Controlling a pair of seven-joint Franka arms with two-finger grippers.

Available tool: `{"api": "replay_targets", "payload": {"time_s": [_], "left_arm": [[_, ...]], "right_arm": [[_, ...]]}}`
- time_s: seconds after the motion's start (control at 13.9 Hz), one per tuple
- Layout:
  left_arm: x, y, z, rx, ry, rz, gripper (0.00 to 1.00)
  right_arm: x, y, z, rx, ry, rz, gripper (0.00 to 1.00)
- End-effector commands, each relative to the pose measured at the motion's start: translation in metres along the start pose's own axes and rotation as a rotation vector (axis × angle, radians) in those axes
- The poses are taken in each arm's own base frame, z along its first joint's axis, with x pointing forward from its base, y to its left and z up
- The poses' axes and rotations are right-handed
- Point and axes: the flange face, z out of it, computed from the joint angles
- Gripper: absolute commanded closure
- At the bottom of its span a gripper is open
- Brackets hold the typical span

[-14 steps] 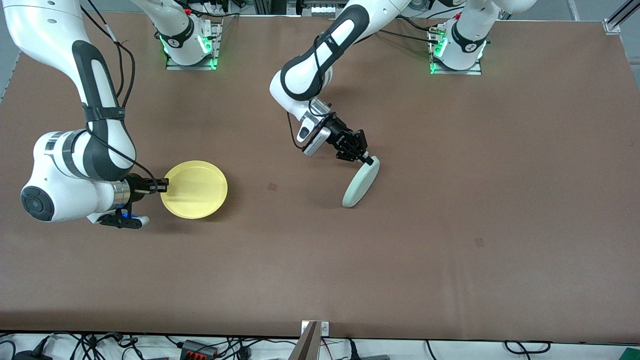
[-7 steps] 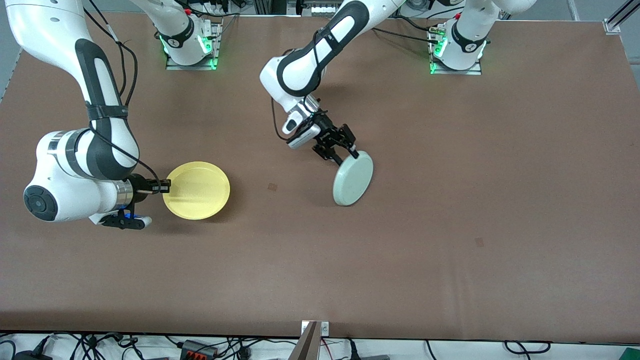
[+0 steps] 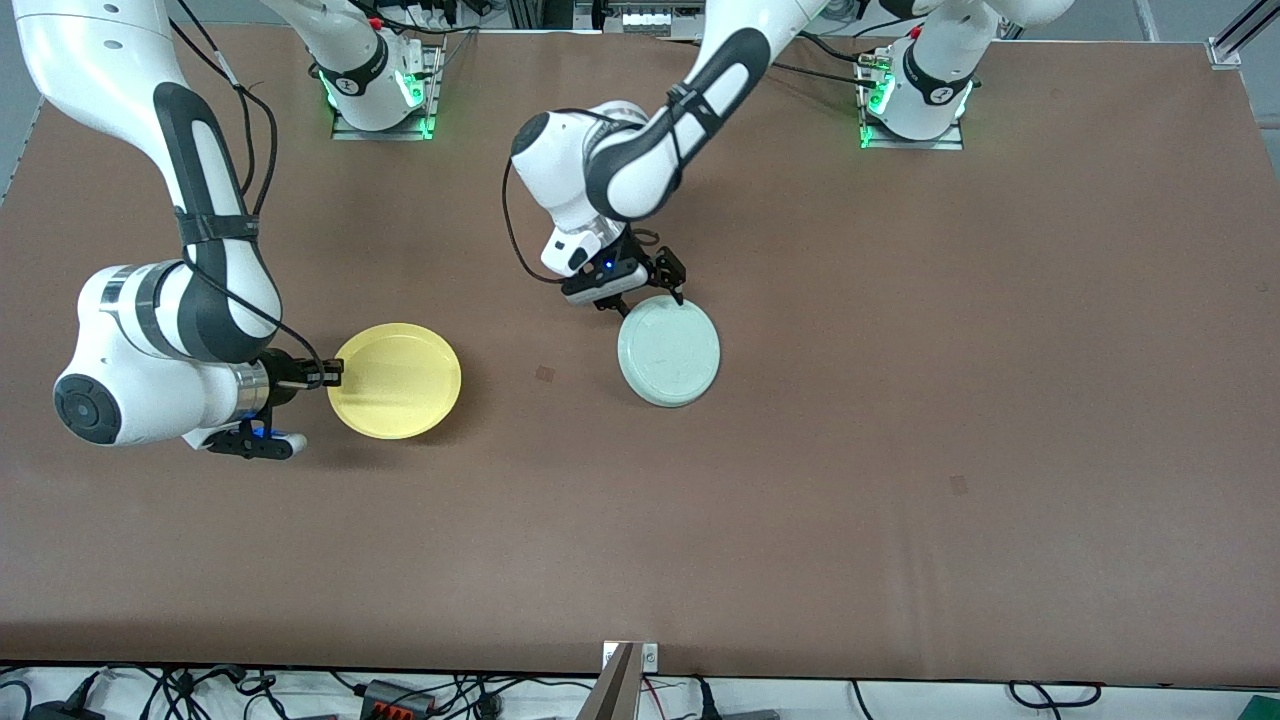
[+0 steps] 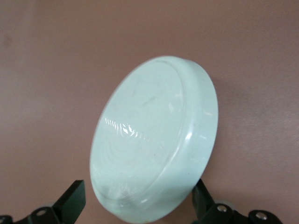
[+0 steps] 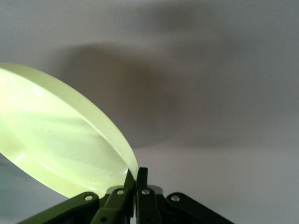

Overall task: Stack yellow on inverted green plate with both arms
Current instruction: 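Lower the inverted green plate onto the table center with the left gripper, then release the green plate with the left gripper while the right gripper carries yellow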

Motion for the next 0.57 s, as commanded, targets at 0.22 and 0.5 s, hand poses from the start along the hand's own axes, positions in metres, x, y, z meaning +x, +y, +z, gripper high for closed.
{"api": "replay_targets", "payload": {"time_s": [0.22, 0.5], "left_arm": [[0.053, -0.029, -0.015, -0.121, -0.147, -0.149, 0.0], [0.11, -0.1, -0.022, -0.121, -0.156, -0.063, 0.0]], "right_arm": [[-0.001, -0.023, 0.001, -0.162, 0.015, -0.05, 1.0], [-0.007, -0.055, 0.007, -0.091, 0.0, -0.069, 1.0]]}}
